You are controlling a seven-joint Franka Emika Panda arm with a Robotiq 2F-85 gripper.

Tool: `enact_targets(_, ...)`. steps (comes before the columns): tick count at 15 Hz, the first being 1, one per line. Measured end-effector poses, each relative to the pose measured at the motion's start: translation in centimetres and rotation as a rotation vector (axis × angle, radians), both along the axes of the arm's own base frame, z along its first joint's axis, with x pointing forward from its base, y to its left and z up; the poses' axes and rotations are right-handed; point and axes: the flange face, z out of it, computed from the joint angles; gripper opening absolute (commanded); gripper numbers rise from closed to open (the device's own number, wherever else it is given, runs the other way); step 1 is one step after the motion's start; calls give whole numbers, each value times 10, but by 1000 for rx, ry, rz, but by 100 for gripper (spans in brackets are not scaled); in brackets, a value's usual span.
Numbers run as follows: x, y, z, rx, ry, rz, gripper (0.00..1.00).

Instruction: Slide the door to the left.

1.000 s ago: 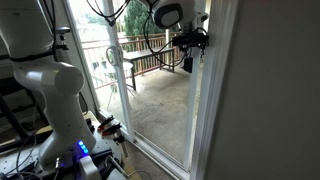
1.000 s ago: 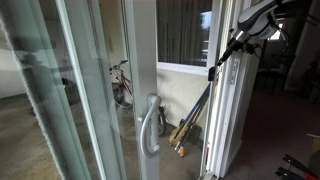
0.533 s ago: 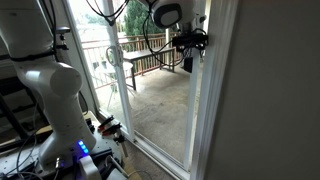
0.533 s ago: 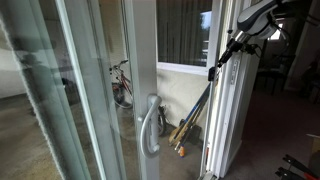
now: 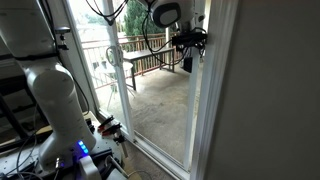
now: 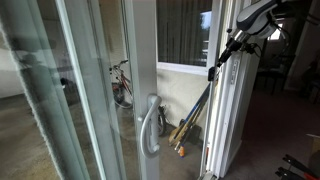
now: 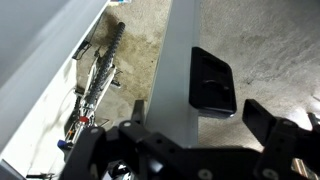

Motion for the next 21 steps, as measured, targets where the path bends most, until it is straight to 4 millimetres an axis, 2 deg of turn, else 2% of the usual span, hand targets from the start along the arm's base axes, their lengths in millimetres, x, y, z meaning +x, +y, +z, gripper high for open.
enact_targets(10, 0, 8, 0, 33, -7, -7, 100)
enact_targets(17, -6, 42, -2, 78, -16, 21, 100)
enact_targets(21, -13, 74, -9, 96, -23, 49, 100)
